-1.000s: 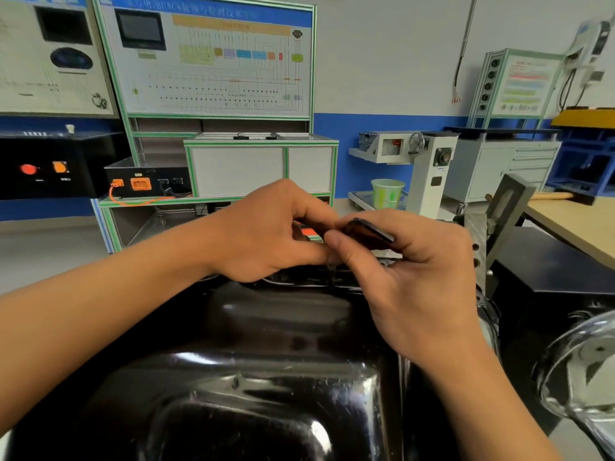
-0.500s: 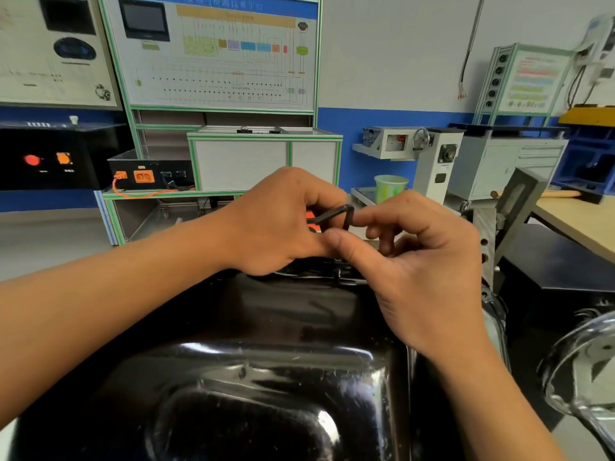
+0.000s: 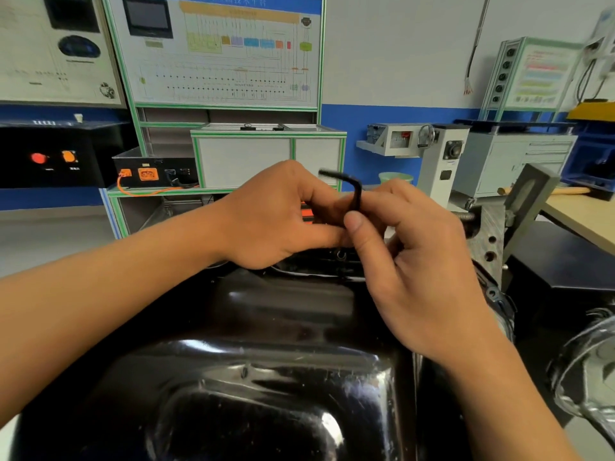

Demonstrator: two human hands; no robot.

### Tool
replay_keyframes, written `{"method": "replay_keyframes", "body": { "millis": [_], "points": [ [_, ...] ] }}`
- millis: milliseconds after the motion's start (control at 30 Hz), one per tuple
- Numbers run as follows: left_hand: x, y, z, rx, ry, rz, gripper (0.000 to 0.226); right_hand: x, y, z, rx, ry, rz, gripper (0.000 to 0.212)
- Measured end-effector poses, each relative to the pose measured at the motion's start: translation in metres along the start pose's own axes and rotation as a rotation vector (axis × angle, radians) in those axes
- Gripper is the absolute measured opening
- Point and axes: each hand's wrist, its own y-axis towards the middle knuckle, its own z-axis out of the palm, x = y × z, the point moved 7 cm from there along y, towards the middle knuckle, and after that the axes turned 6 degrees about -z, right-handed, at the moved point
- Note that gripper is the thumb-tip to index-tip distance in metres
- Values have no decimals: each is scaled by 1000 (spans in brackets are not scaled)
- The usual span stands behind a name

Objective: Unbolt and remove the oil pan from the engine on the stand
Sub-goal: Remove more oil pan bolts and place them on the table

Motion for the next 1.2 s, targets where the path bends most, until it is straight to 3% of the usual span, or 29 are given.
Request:
{"method": "replay_keyframes", "body": {
  "millis": [100,167,233,300,367,500,567,700,833,933,1033,1200],
  "points": [
    [3,2,0,-13,14,-6,11,1,-1,-6,-129,62,10,8],
    [5,3,1,-24,1,-13,11,2,-1,-10,-197,84,11,23],
    [4,3,2,-26,7,1,9,2,-1,-10,-193,69,11,23],
    [2,3,3,12,-24,13,12,-1,-2,-7,-134,46,12,7],
    [-2,1,4,53,-62,40,28,-3,-2,-4,-74,38,19,11],
    [-3,2,4,62,-97,36,24,-1,0,-1,-2,7,3,11],
    [-1,2,2,29,-90,34,32,-2,0,-2,-41,31,17,8],
    [2,3,-1,-46,-42,22,12,-3,-3,-9,-187,93,43,13],
    [-3,3,-1,-65,-5,68,21,0,-3,-12,-226,93,22,15],
    [-6,1,2,-7,-55,82,25,-1,-4,-11,-201,96,18,2],
    [-6,0,4,58,-104,50,27,-1,-3,-7,-122,93,12,10],
    [-2,1,0,-2,-116,14,22,-1,-1,-2,-35,79,-9,10]
  ]
}}
